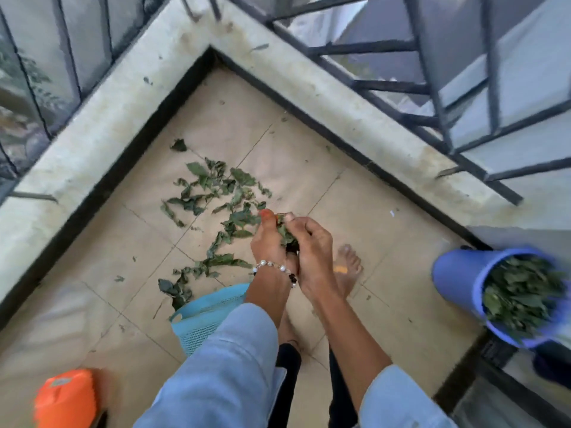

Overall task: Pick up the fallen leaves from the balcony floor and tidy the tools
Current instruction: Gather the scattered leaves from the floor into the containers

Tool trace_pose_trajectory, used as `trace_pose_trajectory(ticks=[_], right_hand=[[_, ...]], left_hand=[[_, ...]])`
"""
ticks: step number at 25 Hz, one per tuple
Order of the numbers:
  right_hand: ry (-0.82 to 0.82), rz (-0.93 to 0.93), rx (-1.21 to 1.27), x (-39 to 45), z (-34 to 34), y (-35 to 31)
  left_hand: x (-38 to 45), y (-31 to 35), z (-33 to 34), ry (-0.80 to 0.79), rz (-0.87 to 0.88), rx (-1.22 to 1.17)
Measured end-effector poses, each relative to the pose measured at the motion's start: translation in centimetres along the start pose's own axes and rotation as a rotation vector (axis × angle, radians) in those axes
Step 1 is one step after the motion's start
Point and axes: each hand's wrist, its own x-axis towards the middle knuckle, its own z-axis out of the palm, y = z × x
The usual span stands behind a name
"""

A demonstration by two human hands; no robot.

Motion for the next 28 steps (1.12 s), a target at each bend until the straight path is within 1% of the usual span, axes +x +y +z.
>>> trace_pose_trajectory(ticks=[2,4,7,9,11,13,15,17,20,22,23,24,25,27,28], right_hand=[[0.058,-0.066,0.044,-1.6,-2.0,-1.1],[0.093,-0.132,0.139,-3.3,-5.6,-2.9],[0.087,-0.188,0.211,-5.2,-12.5,-4.6],[0.143,-0.183,0.21,-5.5,-17.5,-5.1],[0.258,-0.2,0.224,-5.7,-23.6,-5.4],[0.411,-0.205,0.192,-5.9,-30.7,-5.8],[0.539,-0.151,0.143,-5.9,-37.2,-6.5],[0.677,-0.128,0.136,-5.2,-43.2,-7.5],[0.933,-0.102,-0.002,-2.9,-50.4,-8.9],[1.103,-0.144,-0.221,-0.7,-54.0,-8.5],[1.145,-0.203,-0.369,0.6,-55.3,-7.6],[1.106,-0.237,-0.554,1.8,-56.3,-6.5],[0.982,-0.193,-0.758,3.0,-56.7,-5.1],[0.621,0.039,-1.097,4.3,-56.7,-2.5],[0.48,0.114,-1.238,4.5,-56.8,-1.4]], left_hand=[[-2.5,-1.3,1.1,-0.143,-0.027,0.052],[-5.1,-4.2,2.8,-0.276,-0.087,0.131],[-8.9,-9.9,5.6,-0.378,-0.142,0.364],[-10.7,-13.6,7.5,-0.476,-0.246,0.338],[-12.2,-18.3,9.7,-0.579,-0.35,0.316],[-13.8,-24.3,12.0,-0.577,-0.427,0.472],[-15.7,-29.9,14.1,-0.618,-0.474,0.594],[-17.4,-34.6,16.6,-0.625,-0.476,0.666],[-17.8,-39.2,19.4,-0.538,-0.388,0.821],[-16.1,-41.5,20.6,-0.437,-0.275,0.991],[-14.4,-42.6,20.6,-0.395,-0.209,1.067],[-12.5,-43.6,20.5,-0.371,-0.157,1.122],[-10.9,-44.2,20.2,-0.363,-0.143,1.156],[-10.0,-43.7,19.8,-0.366,-0.142,1.138],[-9.9,-43.4,19.4,-0.353,-0.159,1.106]])
